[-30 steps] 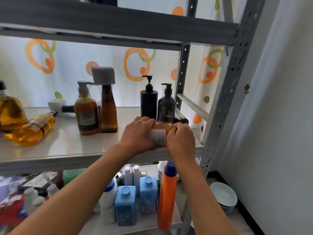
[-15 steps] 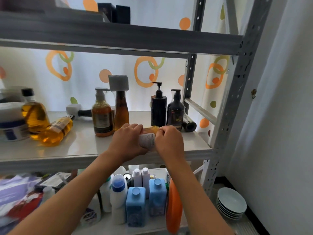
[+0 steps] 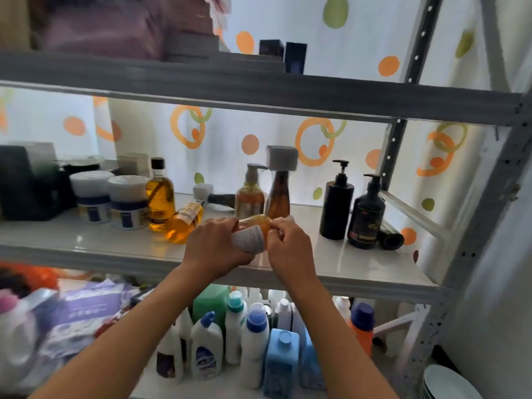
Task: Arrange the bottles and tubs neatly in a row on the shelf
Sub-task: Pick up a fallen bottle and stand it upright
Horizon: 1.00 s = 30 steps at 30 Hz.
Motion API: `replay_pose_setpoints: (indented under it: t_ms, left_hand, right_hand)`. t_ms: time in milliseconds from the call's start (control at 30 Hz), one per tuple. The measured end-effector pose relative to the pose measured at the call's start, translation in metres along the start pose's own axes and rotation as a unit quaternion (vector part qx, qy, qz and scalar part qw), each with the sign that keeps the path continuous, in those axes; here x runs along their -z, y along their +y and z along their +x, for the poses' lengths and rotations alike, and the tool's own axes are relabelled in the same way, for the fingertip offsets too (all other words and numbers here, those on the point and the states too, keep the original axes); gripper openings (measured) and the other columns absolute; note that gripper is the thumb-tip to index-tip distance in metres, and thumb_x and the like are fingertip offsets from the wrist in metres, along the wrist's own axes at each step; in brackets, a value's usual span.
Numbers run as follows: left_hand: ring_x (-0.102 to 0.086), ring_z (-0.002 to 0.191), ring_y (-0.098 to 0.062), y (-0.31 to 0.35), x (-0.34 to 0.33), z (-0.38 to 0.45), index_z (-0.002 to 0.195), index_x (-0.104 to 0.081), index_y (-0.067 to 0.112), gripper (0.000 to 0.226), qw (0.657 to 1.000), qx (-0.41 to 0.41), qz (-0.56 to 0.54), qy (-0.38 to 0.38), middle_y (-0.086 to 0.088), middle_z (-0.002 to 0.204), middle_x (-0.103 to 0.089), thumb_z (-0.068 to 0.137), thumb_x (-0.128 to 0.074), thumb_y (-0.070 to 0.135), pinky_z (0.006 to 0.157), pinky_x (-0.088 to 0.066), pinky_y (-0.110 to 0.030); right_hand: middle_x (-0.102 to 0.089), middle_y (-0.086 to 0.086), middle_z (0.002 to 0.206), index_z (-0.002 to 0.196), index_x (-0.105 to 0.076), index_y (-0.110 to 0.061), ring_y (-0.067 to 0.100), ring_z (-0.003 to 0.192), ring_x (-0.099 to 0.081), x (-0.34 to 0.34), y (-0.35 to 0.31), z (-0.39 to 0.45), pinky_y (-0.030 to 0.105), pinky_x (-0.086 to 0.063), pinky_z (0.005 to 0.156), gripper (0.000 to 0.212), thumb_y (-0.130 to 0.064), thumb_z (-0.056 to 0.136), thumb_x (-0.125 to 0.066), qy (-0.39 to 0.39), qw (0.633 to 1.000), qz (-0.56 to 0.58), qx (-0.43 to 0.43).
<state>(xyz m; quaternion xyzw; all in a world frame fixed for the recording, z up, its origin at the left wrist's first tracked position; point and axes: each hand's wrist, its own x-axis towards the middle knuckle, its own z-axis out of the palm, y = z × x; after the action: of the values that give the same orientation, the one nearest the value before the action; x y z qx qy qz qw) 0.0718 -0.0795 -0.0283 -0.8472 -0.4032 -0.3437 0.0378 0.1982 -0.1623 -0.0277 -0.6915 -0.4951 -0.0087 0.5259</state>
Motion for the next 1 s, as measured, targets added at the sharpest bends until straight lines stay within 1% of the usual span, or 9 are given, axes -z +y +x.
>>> replay_pose_setpoints:
  t_ms: [100, 167, 267, 433, 500, 567, 667, 833, 1000]
  left_hand:
    - [-0.050, 0.069, -0.012, -0.019, 0.011, -0.006, 0.091, -0.064, 0.024, 0.054, 0.998, 0.042, 0.015, 0.037, 0.002, 0.085, -0.067, 0.057, -0.070, 0.066, 0.058, -0.034, -0.025]
    - [-0.052, 0.067, -0.012, -0.031, 0.016, -0.008, 0.092, -0.064, 0.024, 0.059, 0.996, 0.079, -0.003, 0.049, 0.003, 0.082, -0.066, 0.055, -0.069, 0.070, 0.055, -0.036, -0.024]
    - [-0.058, 0.065, -0.013, -0.045, 0.025, -0.010, 0.096, -0.064, 0.025, 0.067, 0.991, 0.121, -0.025, 0.058, 0.004, 0.079, -0.068, 0.055, -0.065, 0.077, 0.054, -0.042, -0.023]
    - [-0.062, 0.070, -0.013, -0.055, 0.029, -0.014, 0.103, -0.067, 0.021, 0.073, 0.982, 0.172, -0.046, 0.070, 0.004, 0.084, -0.071, 0.059, -0.063, 0.079, 0.058, -0.048, -0.024]
    - [-0.064, 0.071, -0.013, -0.055, 0.025, -0.014, 0.107, -0.067, 0.021, 0.078, 0.980, 0.179, -0.020, 0.088, 0.004, 0.086, -0.072, 0.059, -0.060, 0.082, 0.060, -0.051, -0.024]
    - [-0.065, 0.072, -0.015, -0.056, 0.022, -0.012, 0.107, -0.067, 0.020, 0.078, 0.978, 0.184, -0.004, 0.098, 0.003, 0.087, -0.072, 0.060, -0.059, 0.082, 0.061, -0.052, -0.025]
    - [-0.064, 0.072, -0.016, -0.061, 0.019, -0.008, 0.107, -0.066, 0.018, 0.076, 0.980, 0.178, 0.002, 0.090, 0.001, 0.087, -0.072, 0.063, -0.061, 0.079, 0.061, -0.050, -0.024]
    - [-0.063, 0.084, -0.019, -0.062, 0.007, -0.004, 0.119, -0.057, 0.016, 0.075, 0.986, 0.158, -0.009, 0.061, -0.002, 0.100, -0.069, 0.065, -0.067, 0.066, 0.067, -0.054, -0.028]
    - [-0.066, 0.088, -0.017, -0.062, 0.000, -0.001, 0.126, -0.041, 0.021, 0.080, 0.977, 0.182, -0.101, 0.041, 0.001, 0.108, -0.066, 0.068, -0.065, 0.070, 0.068, -0.054, -0.025]
  right_hand:
    - [-0.060, -0.006, 0.103, 0.112, -0.061, -0.021, 0.009, 0.094, -0.059, -0.024, -0.014, -0.002, 0.009, -0.044, 0.081, 0.018, -0.026, 0.097, -0.052, -0.008, 0.998, 0.063, -0.022]
    - [-0.060, -0.008, 0.101, 0.114, -0.061, -0.020, 0.013, 0.096, -0.062, -0.034, -0.023, -0.004, 0.016, -0.049, 0.081, 0.022, -0.032, 0.097, -0.054, -0.015, 0.992, 0.110, -0.063]
    - [-0.066, -0.003, 0.106, 0.116, -0.063, -0.017, 0.016, 0.097, -0.064, -0.048, -0.031, -0.006, 0.037, -0.057, 0.088, 0.026, -0.031, 0.096, -0.054, -0.051, 0.980, 0.162, -0.107]
    - [-0.065, -0.003, 0.102, 0.125, -0.059, -0.016, 0.017, 0.098, -0.064, -0.062, -0.043, -0.008, 0.035, -0.058, 0.086, 0.028, -0.018, 0.097, -0.051, -0.106, 0.963, 0.219, -0.119]
    - [-0.068, -0.003, 0.103, 0.109, -0.066, -0.023, 0.018, 0.103, -0.064, -0.066, -0.046, -0.006, 0.034, -0.056, 0.089, 0.019, -0.020, 0.096, -0.052, -0.122, 0.951, 0.254, -0.131]
    - [-0.070, -0.004, 0.099, 0.088, -0.068, -0.031, 0.018, 0.103, -0.064, -0.069, -0.049, -0.005, 0.030, -0.054, 0.088, 0.023, -0.020, 0.097, -0.050, -0.127, 0.943, 0.276, -0.134]
    - [-0.070, -0.007, 0.095, 0.082, -0.066, -0.035, 0.015, 0.102, -0.064, -0.073, -0.049, -0.001, 0.023, -0.052, 0.083, 0.029, -0.019, 0.098, -0.047, -0.127, 0.935, 0.303, -0.133]
    - [-0.072, 0.000, 0.099, 0.094, -0.068, -0.027, 0.015, 0.098, -0.068, -0.088, -0.043, 0.005, 0.026, -0.057, 0.082, 0.019, -0.017, 0.096, -0.052, -0.135, 0.936, 0.311, -0.099]
    - [-0.062, -0.011, 0.105, 0.130, -0.056, -0.020, 0.003, 0.092, -0.063, -0.097, -0.034, 0.018, 0.010, -0.051, 0.065, 0.031, -0.024, 0.101, -0.046, -0.155, 0.943, 0.284, -0.080]
